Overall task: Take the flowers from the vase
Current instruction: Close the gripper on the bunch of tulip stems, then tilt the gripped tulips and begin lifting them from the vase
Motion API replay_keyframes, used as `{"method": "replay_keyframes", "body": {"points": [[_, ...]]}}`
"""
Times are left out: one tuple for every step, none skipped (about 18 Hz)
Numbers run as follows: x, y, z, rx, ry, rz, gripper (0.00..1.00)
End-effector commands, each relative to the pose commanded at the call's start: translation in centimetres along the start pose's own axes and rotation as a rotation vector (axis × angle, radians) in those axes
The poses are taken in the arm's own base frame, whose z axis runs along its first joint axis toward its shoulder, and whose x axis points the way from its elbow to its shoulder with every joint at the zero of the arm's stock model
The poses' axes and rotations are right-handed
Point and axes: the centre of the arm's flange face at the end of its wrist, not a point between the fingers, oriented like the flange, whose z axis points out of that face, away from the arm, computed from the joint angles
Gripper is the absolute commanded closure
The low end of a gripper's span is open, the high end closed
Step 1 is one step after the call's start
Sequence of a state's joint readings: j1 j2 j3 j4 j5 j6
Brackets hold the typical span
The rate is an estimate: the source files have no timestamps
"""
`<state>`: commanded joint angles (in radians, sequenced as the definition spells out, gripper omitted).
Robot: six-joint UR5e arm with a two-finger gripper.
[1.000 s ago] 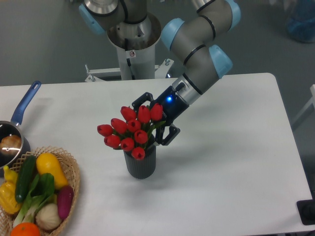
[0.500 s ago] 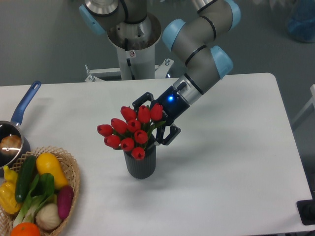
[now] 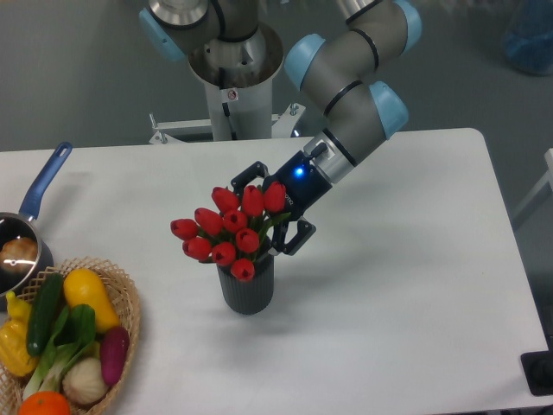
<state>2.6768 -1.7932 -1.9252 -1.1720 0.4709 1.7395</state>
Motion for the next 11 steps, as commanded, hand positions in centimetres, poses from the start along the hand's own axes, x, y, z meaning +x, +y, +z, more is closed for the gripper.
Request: {"method": "replay_keyframes", "body": {"points": [[0.07, 0.0, 0.1, 0.002, 0.002, -0.001, 0.0], [0.02, -0.06, 0.07, 0.001, 0.0, 0.002, 0.0], [0.01, -0.08, 0.06, 0.001, 0.0, 0.003, 0.0], [0.02, -0.21, 0.17, 0.001, -0.001, 0.01, 0.0], [-0.03, -0.27, 0.14, 0.0, -0.004, 0.017, 0.03], [0.01, -0.23, 0.16, 0.0, -0.004, 0.017, 0.08], [0.01, -0.23, 0.16, 0.0, -0.004, 0.017, 0.11], [0.01, -0.23, 0.16, 0.0, -0.004, 0.017, 0.13], [-0.02, -0.19, 0.09, 0.0, -0.006, 0.016, 0.2], [-0.02, -0.19, 0.09, 0.0, -0.006, 0.016, 0.26], [-0.02, -0.19, 0.09, 0.0, -0.006, 0.016, 0.31]]}}
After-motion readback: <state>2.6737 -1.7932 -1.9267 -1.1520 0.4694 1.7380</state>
